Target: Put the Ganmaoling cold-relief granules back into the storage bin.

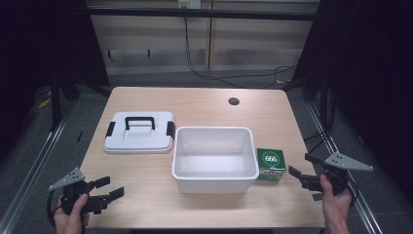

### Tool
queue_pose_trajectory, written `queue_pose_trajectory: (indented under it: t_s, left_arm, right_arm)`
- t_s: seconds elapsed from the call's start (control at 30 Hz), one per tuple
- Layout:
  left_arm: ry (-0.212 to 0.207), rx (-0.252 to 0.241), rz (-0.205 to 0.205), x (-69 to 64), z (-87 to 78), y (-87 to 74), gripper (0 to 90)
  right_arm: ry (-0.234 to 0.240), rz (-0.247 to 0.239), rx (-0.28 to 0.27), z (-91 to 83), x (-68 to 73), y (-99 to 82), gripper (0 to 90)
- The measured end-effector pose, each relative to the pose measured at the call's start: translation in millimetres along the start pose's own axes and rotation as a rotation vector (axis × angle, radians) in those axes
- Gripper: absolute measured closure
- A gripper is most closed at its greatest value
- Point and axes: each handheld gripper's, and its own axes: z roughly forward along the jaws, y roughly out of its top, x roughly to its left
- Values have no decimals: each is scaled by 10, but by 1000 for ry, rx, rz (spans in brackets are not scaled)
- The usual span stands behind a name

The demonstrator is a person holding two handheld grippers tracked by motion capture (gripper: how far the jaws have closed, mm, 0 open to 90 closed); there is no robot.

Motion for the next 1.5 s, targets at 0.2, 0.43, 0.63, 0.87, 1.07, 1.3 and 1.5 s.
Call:
queue_pose_trajectory:
  t_s: [0.2, 0.43, 0.63, 0.87, 1.07, 1.3, 1.5]
  left_arm:
    - [0, -4, -6, 16, -5, -4, 163]
    - [-10, -4, 2, -9, 13, 12, 161]
    - [-17, -5, 11, -4, 16, 9, 161]
    - [-12, -20, 9, -11, 5, 12, 161]
    - [-15, -15, 14, -14, 2, 10, 161]
    - [-15, -10, 13, -26, 21, 8, 162]
    - [-1, -11, 4, -15, 18, 6, 162]
  right_arm:
    - [43, 34, 64, 23, -28, -28, 136]
    - [18, 13, 68, 37, 1, -44, 136]
    - [127, -33, 87, 52, 63, -4, 136]
    - [106, 17, 84, 59, 99, 97, 136]
    - [128, -19, 132, 96, 145, 233, 136]
    - [175, -44, 183, 126, 136, 396, 136]
    - [206, -110, 205, 152, 134, 539, 135]
